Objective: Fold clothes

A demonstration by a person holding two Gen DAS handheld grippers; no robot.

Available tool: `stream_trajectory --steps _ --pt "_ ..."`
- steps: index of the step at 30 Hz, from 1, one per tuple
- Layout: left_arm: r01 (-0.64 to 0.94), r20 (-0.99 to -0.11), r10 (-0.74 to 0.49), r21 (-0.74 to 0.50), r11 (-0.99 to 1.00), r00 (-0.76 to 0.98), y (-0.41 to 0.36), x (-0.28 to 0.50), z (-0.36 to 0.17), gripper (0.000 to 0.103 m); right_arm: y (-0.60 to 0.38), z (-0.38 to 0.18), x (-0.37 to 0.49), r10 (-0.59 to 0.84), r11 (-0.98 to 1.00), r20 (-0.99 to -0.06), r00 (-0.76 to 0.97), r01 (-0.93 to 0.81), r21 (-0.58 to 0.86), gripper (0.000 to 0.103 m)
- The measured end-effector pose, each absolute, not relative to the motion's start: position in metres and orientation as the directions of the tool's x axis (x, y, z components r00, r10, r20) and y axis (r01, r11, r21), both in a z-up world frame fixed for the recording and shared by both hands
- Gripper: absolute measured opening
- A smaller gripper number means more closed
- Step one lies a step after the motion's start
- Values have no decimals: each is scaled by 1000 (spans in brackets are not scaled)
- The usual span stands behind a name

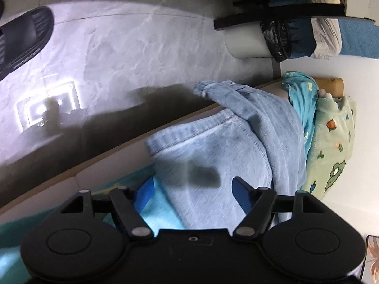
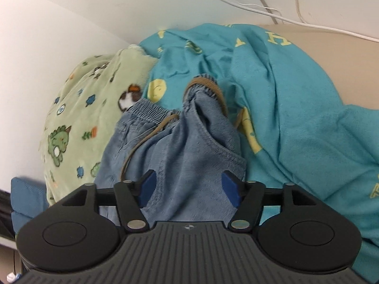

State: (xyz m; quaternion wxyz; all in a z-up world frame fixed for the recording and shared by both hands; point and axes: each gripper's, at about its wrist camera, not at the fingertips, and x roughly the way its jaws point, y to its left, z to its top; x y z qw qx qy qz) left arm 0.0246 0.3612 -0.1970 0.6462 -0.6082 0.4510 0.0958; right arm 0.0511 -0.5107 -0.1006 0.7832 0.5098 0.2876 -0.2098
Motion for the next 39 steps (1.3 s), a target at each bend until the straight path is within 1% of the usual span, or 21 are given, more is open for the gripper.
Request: stream_trajectory --steps 2,3,4,7,9,10,13,14,15,17,18,19,21,24,25,27,30,32,36,39 --pt "-676 -704 -415 -696 242 576 361 31 -199 62 -519 -107 56 -51 394 -687 725 646 654 69" --pt "-681 -708 -409 -692 237 576 361 33 -202 54 -520 -110 60 -63 394 -696 715 659 641 69" --pt "-686 -712 -398 -688 236 578 361 34 -203 40 -522 -113 63 -74 394 -704 706 669 630 69" --pt "-698 -715 -378 -685 210 588 363 36 -208 16 -533 -121 54 -95 384 -715 693 688 615 69" --pt "-693 -710 -350 -693 198 611 368 33 -204 5 -537 -127 54 -89 376 -706 702 680 629 69" --pt "-680 -695 -341 -710 185 633 370 30 -201 2 -538 -128 55 -85 381 -699 710 672 636 69" --pt "-644 -662 -313 -745 172 681 373 22 -184 1 -536 -126 66 -84 447 -671 737 630 636 68" --pt "-634 -653 -303 -754 171 694 373 20 -175 1 -536 -126 69 -90 464 -670 737 626 627 65" --pt "-624 -644 -293 -763 170 707 374 17 -167 1 -536 -126 70 -97 469 -678 728 635 615 48" --pt "-603 -625 -272 -780 168 732 374 11 -151 1 -537 -126 70 -114 474 -697 708 655 589 24" --pt "-593 -615 -262 -788 167 744 374 8 -143 1 -535 -123 69 -121 489 -693 711 650 581 14" --pt "-582 -605 -252 -796 165 755 375 5 -135 1 -533 -116 66 -135 508 -675 725 636 581 11" --pt "-566 -586 -233 -810 151 777 378 -4 -123 1 -528 -99 59 -171 547 -622 765 598 586 8" --pt "-565 -574 -193 -818 105 796 381 -19 -114 1 -522 -70 41 -225 585 -511 829 535 609 6" --pt "-569 -576 -184 -817 96 797 383 -23 -115 1 -521 -66 36 -225 586 -502 835 528 615 6" --pt "-589 -592 -180 -805 75 786 386 -28 -120 1 -519 -61 28 -221 587 -493 841 519 622 6" --pt "-608 -603 -182 -793 35 776 390 -25 -125 1 -519 -61 29 -192 583 -535 823 534 612 6" --pt "-614 -607 -174 -789 18 775 392 -17 -122 1 -516 -57 37 -179 575 -546 818 537 617 6" --pt "-609 -604 -156 -793 16 782 399 16 -106 1 -502 -27 65 -195 614 -522 830 519 595 6" --pt "-606 -599 -151 -796 4 786 405 49 -96 1 -492 4 105 -213 656 -508 835 507 559 6"
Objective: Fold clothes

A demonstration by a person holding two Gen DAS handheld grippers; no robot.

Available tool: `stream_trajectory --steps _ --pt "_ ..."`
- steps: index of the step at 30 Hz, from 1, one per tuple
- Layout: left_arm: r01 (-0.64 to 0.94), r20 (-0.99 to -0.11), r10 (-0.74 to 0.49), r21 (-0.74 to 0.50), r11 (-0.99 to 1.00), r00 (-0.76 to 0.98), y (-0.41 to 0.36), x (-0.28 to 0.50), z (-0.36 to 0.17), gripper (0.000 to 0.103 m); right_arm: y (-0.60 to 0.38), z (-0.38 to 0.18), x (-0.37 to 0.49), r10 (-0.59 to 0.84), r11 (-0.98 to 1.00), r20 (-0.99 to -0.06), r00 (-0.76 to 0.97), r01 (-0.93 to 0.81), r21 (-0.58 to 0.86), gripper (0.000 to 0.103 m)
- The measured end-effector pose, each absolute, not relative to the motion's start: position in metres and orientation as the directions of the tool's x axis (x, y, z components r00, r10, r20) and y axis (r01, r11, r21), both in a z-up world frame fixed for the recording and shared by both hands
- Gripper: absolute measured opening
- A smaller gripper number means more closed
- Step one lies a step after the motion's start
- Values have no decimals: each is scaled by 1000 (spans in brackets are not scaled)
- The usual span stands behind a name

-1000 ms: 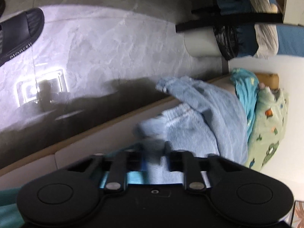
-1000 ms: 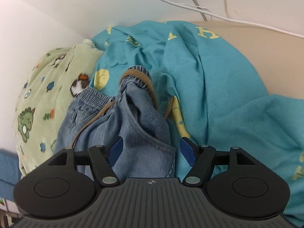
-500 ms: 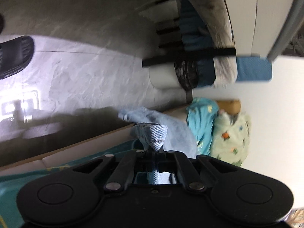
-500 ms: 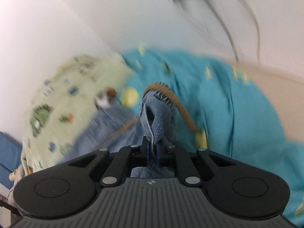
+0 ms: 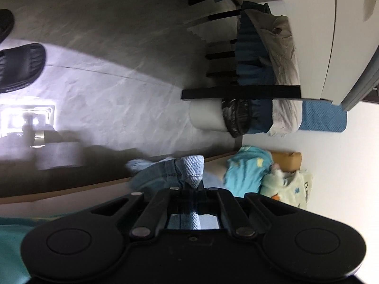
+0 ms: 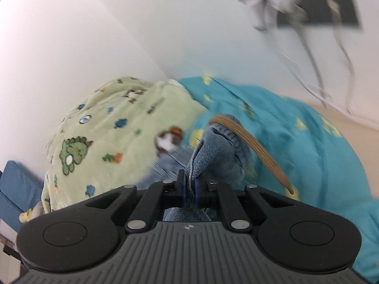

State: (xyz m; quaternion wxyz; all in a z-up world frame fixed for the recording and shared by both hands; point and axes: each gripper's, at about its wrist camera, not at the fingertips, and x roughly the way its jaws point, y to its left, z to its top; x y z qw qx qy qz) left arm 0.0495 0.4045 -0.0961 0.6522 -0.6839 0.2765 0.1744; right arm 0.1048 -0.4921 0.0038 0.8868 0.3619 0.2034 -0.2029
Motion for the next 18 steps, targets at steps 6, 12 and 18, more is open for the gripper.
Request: stream_trajectory --steps 6,12,18 --pt "-645 -644 -127 -763 44 754 407 128 -94 1 -467 31 201 -270 708 -499 824 520 477 6" --pt "-707 -714 -97 -700 101 694 413 210 -120 1 -446 8 296 -321 756 -519 792 544 363 6" --pt "-781 -805 -61 -589 207 590 407 279 -163 1 -436 -58 366 -315 799 -578 753 539 267 6"
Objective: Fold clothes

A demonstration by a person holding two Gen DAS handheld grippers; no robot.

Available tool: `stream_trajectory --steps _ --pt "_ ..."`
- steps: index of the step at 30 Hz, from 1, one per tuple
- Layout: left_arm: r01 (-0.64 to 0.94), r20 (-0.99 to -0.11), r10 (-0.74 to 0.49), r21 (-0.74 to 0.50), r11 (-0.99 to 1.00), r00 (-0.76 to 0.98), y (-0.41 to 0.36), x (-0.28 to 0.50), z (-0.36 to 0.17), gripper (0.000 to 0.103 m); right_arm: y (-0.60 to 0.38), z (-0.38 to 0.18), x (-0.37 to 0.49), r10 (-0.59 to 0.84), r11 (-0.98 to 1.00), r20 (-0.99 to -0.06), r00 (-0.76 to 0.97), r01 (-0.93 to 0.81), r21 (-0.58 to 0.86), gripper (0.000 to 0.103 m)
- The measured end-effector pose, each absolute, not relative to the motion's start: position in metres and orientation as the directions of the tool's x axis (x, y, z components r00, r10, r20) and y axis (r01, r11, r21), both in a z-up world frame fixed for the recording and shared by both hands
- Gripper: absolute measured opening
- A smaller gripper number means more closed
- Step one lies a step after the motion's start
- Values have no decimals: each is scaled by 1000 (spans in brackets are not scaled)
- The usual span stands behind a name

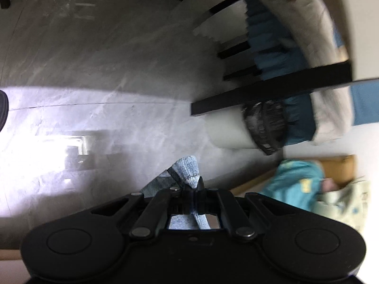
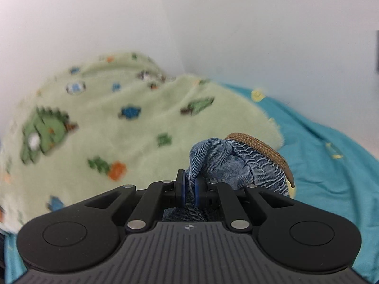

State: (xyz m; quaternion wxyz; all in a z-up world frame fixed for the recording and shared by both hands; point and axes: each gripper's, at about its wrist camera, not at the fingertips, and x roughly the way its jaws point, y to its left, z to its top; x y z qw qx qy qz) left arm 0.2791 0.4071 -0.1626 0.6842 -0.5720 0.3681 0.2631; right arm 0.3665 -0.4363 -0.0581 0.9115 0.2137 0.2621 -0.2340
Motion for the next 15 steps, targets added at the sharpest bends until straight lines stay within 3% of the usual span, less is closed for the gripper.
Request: stream_trajectory --steps 4,7,15 --pt "-781 -824 -66 -556 285 563 398 300 -181 5 -441 -94 379 -297 797 -607 738 541 268 7" --pt "-762 -811 -63 -570 306 582 392 294 -183 18 -448 -101 378 -251 795 -609 753 519 313 8" --pt "-676 -693 -176 -721 154 699 383 213 -180 43 -448 -81 348 -121 770 -619 776 467 434 46"
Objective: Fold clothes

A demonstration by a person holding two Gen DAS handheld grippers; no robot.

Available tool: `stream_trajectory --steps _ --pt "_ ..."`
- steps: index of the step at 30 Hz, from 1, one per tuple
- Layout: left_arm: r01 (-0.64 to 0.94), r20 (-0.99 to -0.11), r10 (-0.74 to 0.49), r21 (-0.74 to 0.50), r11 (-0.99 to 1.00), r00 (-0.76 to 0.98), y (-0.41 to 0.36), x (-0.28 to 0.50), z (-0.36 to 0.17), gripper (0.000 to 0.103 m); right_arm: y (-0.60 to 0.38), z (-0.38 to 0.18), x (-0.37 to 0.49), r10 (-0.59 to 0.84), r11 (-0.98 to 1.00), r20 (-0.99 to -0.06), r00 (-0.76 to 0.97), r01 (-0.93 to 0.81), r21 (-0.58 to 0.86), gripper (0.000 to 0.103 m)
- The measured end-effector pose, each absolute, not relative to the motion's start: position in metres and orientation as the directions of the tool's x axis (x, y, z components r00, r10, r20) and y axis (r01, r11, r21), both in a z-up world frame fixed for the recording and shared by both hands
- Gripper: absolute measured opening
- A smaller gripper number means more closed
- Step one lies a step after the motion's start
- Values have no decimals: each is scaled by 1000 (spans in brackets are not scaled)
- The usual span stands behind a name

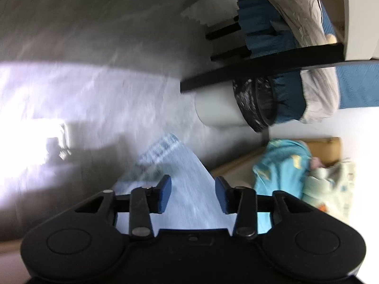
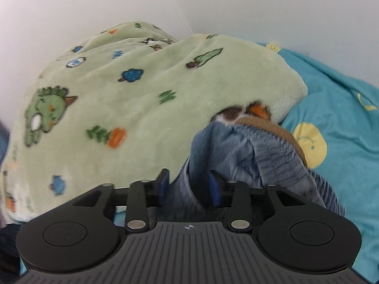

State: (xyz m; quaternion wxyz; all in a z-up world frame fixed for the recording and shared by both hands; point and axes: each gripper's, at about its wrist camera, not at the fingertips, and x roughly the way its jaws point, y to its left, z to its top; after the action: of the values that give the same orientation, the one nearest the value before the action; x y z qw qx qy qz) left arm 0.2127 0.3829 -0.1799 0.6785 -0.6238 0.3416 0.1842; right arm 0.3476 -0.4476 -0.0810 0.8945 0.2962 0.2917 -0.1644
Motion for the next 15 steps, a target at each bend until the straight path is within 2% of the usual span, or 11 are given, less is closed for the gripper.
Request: stream_trajectory --steps 1,3,8,13,15 --pt "-668 -683 -193 -730 148 704 382 201 -179 50 -442 -78 339 -112 777 -621 776 458 432 47" --pt "-668 -685 -236 -727 157 690 380 181 -179 55 -430 -73 320 -95 793 -626 774 439 423 48" --pt "-714 -703 -392 -685 147 593 382 143 -199 56 -400 -63 269 -56 846 -643 764 378 376 48" --pt "-727 -648 -485 -685 34 588 377 133 -232 59 -380 -56 221 -50 878 -684 728 359 317 52" --pt "-718 -630 -485 -696 7 606 376 138 -240 62 -375 -52 209 -45 876 -695 717 363 318 52"
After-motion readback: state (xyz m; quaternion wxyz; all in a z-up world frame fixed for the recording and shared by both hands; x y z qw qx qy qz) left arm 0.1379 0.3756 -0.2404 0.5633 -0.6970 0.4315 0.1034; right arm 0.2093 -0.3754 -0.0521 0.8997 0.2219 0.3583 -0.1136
